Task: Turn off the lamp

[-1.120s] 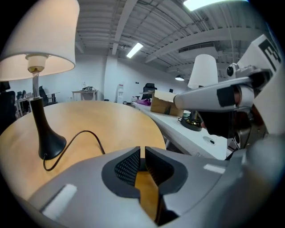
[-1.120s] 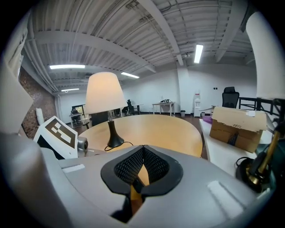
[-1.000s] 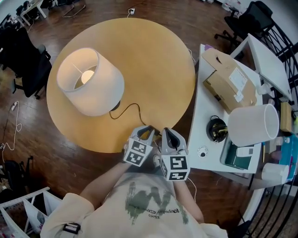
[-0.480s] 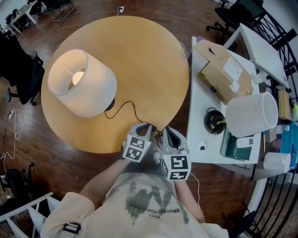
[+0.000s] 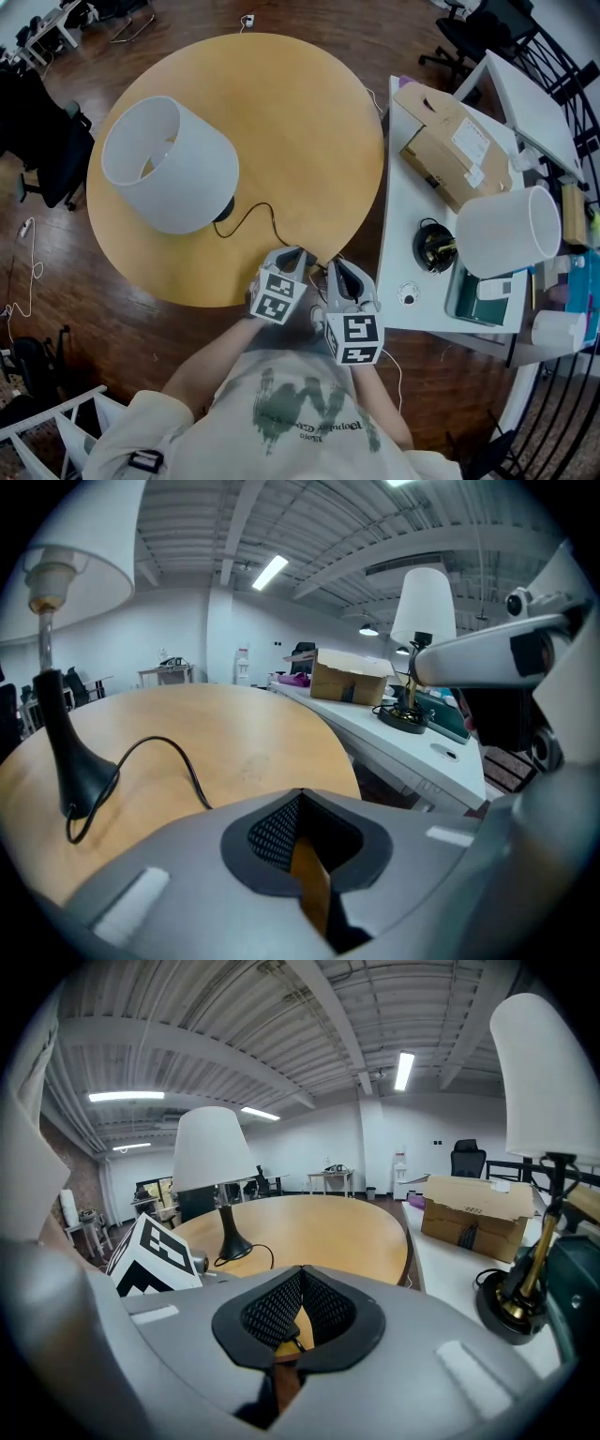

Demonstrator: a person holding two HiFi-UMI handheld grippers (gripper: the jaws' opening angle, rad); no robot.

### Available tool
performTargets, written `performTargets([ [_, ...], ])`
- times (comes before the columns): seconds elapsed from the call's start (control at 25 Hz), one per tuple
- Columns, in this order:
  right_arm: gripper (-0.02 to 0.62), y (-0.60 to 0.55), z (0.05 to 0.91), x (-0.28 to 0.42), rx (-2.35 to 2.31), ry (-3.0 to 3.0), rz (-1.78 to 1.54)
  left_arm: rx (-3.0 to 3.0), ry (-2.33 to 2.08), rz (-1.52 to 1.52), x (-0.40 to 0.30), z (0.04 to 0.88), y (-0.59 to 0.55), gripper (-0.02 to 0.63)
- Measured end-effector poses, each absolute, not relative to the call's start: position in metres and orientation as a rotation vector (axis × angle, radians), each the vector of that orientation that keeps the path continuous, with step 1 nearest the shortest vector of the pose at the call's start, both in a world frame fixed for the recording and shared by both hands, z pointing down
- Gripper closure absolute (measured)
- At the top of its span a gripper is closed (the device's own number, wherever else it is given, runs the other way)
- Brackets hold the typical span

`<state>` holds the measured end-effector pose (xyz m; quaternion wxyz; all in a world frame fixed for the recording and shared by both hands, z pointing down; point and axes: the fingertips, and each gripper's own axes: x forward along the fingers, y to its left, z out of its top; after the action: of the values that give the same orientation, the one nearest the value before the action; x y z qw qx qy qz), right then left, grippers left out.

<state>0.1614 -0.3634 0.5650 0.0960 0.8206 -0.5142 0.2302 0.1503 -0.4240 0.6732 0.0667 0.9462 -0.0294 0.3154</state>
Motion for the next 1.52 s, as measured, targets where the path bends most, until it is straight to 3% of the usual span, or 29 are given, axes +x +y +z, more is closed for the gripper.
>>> performTargets([
  [0.96, 0.595, -0.377, 0.552, 0.159, 2.321, -1.749, 0.619, 2.790, -0.377, 0.831, 0.145, 0.650, -0.438, 0.606],
  [1.52, 0.595, -0.395, 0.527, 0.139, 2.020, -2.191, 0.521, 2.727, -0.908, 0.493, 0.108, 0.557, -0.429, 0.606],
])
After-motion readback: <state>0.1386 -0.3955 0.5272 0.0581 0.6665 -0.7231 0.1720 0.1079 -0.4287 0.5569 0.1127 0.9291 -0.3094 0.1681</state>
